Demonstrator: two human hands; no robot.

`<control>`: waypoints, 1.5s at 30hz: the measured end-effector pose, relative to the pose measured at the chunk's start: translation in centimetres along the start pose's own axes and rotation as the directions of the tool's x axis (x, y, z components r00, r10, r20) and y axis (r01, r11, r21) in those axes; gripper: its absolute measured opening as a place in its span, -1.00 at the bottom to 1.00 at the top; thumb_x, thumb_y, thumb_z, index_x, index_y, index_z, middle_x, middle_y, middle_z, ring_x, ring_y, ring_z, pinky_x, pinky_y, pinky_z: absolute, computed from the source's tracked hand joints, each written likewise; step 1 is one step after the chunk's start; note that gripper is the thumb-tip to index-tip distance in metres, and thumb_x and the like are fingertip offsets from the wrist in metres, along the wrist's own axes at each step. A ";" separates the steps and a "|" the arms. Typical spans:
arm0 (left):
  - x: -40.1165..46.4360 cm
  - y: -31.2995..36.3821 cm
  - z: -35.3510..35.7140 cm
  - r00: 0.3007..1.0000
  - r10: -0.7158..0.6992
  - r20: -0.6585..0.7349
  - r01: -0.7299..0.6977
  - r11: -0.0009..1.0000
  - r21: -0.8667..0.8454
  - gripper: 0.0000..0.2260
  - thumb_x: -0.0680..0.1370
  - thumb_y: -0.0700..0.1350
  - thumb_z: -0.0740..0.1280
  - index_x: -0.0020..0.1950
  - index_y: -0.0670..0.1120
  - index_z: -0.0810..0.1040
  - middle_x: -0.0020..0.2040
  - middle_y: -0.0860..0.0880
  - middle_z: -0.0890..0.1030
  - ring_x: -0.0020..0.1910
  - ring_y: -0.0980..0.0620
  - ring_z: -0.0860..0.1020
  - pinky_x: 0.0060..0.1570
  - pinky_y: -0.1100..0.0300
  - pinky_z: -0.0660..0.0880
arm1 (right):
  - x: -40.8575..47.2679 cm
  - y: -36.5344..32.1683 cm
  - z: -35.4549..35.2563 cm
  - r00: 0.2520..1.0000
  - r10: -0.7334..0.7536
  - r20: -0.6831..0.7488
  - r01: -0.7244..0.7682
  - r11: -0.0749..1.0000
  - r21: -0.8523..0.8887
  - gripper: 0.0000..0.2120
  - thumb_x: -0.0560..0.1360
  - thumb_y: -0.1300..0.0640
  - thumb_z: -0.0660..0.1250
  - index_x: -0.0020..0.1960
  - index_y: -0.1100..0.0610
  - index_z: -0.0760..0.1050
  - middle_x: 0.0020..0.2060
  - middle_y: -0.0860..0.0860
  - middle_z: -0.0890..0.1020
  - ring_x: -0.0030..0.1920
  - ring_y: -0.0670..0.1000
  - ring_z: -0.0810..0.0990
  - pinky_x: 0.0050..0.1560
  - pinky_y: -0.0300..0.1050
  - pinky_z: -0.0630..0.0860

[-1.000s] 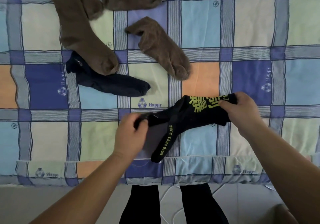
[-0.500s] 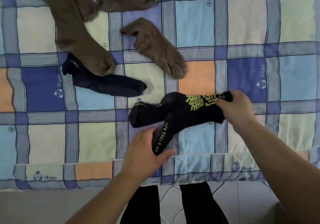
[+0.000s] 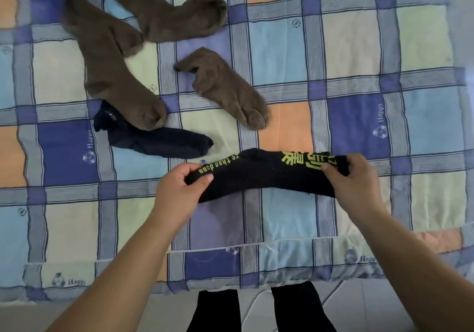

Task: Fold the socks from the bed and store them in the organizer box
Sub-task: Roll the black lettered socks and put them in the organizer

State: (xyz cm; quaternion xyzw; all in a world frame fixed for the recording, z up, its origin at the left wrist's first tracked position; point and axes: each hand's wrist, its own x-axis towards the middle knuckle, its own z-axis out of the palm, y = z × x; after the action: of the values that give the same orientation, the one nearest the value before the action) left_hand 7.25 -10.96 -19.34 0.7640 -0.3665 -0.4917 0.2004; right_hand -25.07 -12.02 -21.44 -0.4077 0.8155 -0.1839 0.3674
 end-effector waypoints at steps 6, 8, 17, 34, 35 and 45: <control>1.3 -2.1 2.9 0.971 0.015 -0.237 0.086 0.908 0.411 -0.75 0.42 0.02 0.46 -0.04 -0.07 0.51 -0.06 -0.04 0.57 -0.11 -0.09 0.57 -0.18 0.06 0.52 | -0.2 0.5 1.6 1.000 -0.002 -0.031 -0.002 0.993 -0.118 -0.75 0.47 -0.03 0.44 -0.04 0.04 0.40 -0.24 -0.14 0.51 -0.18 0.03 0.51 -0.28 -0.12 0.33; 1.3 -1.9 3.7 0.954 -0.005 -0.301 0.136 0.899 0.416 -0.67 0.42 0.01 0.47 0.08 -0.09 0.48 0.09 -0.10 0.52 0.01 -0.14 0.54 -0.05 0.00 0.53 | -0.4 0.1 2.1 0.997 0.013 -0.075 -0.022 0.992 -0.128 -0.73 0.47 -0.01 0.44 0.01 0.06 0.39 -0.21 -0.12 0.48 -0.14 0.03 0.47 -0.19 -0.13 0.31; 1.6 -2.3 2.4 0.957 -0.144 -0.253 0.201 0.956 0.214 -0.78 0.41 0.04 0.45 -0.08 -0.03 0.52 -0.20 0.08 0.56 -0.13 -0.08 0.58 -0.17 0.09 0.48 | -0.6 -2.5 0.9 0.969 0.221 0.114 -0.248 0.875 0.416 -0.61 0.31 -0.10 0.52 -0.05 0.16 0.56 -0.15 0.10 0.69 -0.07 0.16 0.69 -0.06 0.06 0.63; 0.6 -1.0 0.7 0.956 -0.287 -0.058 0.278 0.952 -0.129 -0.87 0.44 -0.04 0.46 -0.12 -0.05 0.58 -0.11 -0.09 0.67 -0.09 -0.10 0.64 -0.02 -0.06 0.58 | -1.1 1.1 2.7 0.860 0.201 0.468 -0.508 0.419 0.753 -0.80 0.52 0.35 0.32 0.00 0.16 0.69 0.05 0.18 0.71 0.07 0.16 0.70 -0.05 -0.01 0.66; 0.0 -0.3 0.6 0.951 -0.306 -0.042 0.294 0.939 -0.180 -0.88 0.45 -0.06 0.45 -0.11 -0.06 0.57 -0.11 -0.12 0.67 -0.09 -0.11 0.64 0.00 -0.08 0.58 | -1.1 1.1 2.7 0.860 0.203 0.468 -0.508 0.428 0.747 -0.79 0.52 0.34 0.32 -0.03 0.15 0.70 0.03 0.17 0.72 0.06 0.15 0.70 -0.02 0.01 0.66; -6.6 9.6 6.2 1.000 0.003 0.014 -0.002 0.996 -0.085 -0.68 0.27 0.30 0.33 -0.11 0.14 0.49 -0.20 0.29 0.61 -0.33 0.26 0.60 -0.42 0.21 0.56 | -1.8 -0.2 2.0 0.862 0.212 0.460 -0.506 0.384 0.772 -0.85 0.53 0.20 0.36 -0.07 0.15 0.72 -0.07 0.17 0.73 -0.02 0.14 0.73 -0.15 -0.01 0.65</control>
State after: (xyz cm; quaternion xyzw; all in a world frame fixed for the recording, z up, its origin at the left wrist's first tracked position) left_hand -3.44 -11.83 -11.65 0.7510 -0.3475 -0.5119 0.2306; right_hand -22.80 -10.68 -21.85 0.0057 0.6108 -0.4273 0.6666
